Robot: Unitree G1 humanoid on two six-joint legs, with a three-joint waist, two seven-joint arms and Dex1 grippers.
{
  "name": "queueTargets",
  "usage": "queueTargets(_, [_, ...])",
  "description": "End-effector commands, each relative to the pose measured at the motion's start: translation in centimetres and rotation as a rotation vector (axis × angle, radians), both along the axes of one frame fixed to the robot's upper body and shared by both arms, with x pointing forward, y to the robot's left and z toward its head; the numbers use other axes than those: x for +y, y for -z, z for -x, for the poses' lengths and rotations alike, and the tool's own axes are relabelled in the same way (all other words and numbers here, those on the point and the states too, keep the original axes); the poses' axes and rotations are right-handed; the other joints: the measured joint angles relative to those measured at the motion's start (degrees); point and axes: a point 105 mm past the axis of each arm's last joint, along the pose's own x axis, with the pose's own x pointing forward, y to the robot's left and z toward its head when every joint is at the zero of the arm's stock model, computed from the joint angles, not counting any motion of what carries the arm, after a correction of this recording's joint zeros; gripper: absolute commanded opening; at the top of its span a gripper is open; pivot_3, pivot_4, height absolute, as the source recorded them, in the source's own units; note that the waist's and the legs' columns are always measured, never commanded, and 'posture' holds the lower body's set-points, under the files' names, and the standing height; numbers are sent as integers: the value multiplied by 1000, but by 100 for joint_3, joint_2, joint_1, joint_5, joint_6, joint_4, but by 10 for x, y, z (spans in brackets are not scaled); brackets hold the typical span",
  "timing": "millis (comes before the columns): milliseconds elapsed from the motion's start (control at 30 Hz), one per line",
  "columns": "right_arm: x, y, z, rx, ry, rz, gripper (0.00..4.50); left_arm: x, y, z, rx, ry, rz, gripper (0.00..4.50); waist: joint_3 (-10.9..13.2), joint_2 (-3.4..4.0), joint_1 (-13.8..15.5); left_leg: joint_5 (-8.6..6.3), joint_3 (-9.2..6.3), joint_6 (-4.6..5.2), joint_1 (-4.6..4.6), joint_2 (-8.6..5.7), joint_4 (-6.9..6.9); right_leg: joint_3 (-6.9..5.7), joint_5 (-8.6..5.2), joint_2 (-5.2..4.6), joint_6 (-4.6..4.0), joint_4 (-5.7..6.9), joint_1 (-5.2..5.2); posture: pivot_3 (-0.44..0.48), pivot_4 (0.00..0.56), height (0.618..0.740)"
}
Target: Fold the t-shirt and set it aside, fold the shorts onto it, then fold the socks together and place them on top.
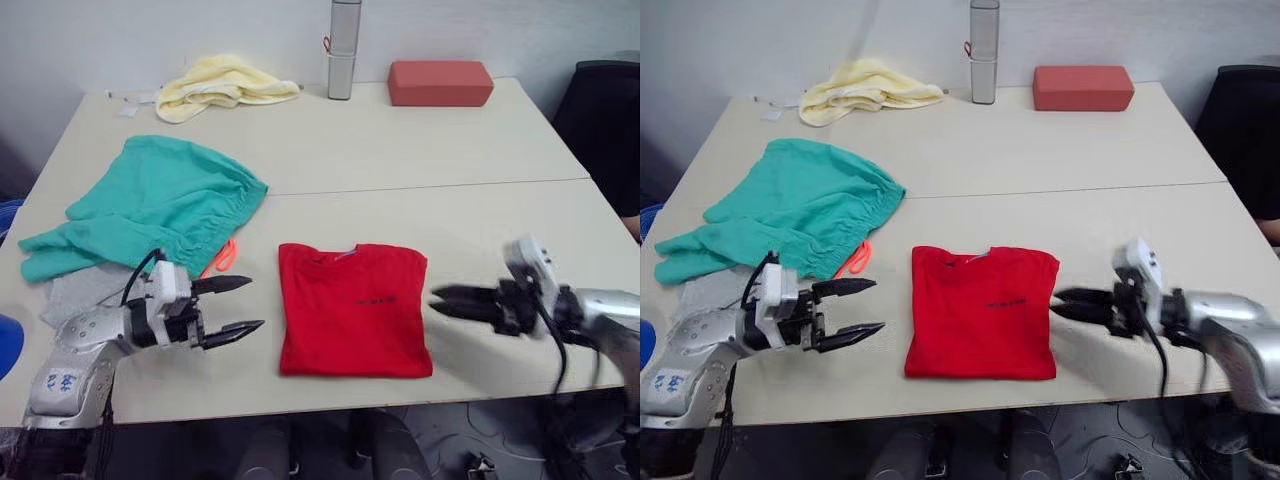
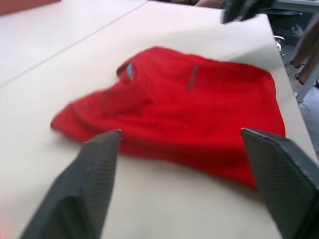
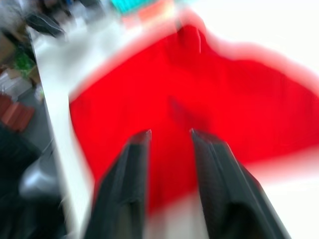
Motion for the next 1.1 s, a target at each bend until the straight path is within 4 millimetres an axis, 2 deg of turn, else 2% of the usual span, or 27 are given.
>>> queueTargets(33, [30,11,-16,-147,-69,56,67,-19,6,-18,-34,4,-35,2652,0,-2,40,11,1,5,2,0,-3,-1,0,3,0,0,1,0,150,740])
queueTargets(133, [48,19,-34,-214,-51,77,0,-33,12,-33,-27,-3,-50,1591,-1,-4,53,19,5,8,-9,-4,7,-6,2,6,3,9,-4,0,150,740])
queueTargets(300, [57,23,-38,-235,-78,84,0,-38,14,-40,-42,-3,-54,35,-1,-4,37,19,17,20,-27,-3,25,-18,5,9,10,21,-9,0,150,740])
queueTargets(333, [59,23,-39,-236,-86,84,0,-39,14,-41,-47,-3,-55,35,0,-5,35,18,17,21,-28,-3,26,-18,6,9,11,19,-9,0,150,740])
queueTargets(400, [74,38,-68,-281,13,131,0,-58,30,-59,2,-43,-88,35,0,-9,30,20,17,23,-24,-2,33,-18,6,9,11,22,-5,0,150,740])
queueTargets(467, [81,44,-88,-311,91,148,0,-70,36,-76,-2,-124,-76,35,0,-9,21,21,21,24,-2,-4,37,-15,9,8,13,15,11,0,150,740])
queueTargets(567, [79,44,-96,-320,135,127,0,-78,36,-84,-5,-171,-29,35,-1,-10,26,24,17,22,-3,-4,37,-13,14,3,9,34,5,0,150,740])
queueTargets(633, [75,47,-99,-319,170,139,0,-79,43,-85,6,-197,-56,35,-1,-10,10,28,19,16,-10,-2,33,-13,13,4,8,55,-5,0,150,740])
queueTargets(767, [58,51,-107,-306,262,170,0,-64,53,-92,33,-297,-99,35,-1,-10,-47,32,26,23,-12,-2,37,-14,13,4,9,49,-2,0,150,740])
queueTargets(1100, [-4,62,-118,-261,473,269,0,-34,50,-108,31,-498,-49,35,-3,-13,-95,30,13,20,10,-3,35,-15,13,-6,8,55,15,0,150,740])
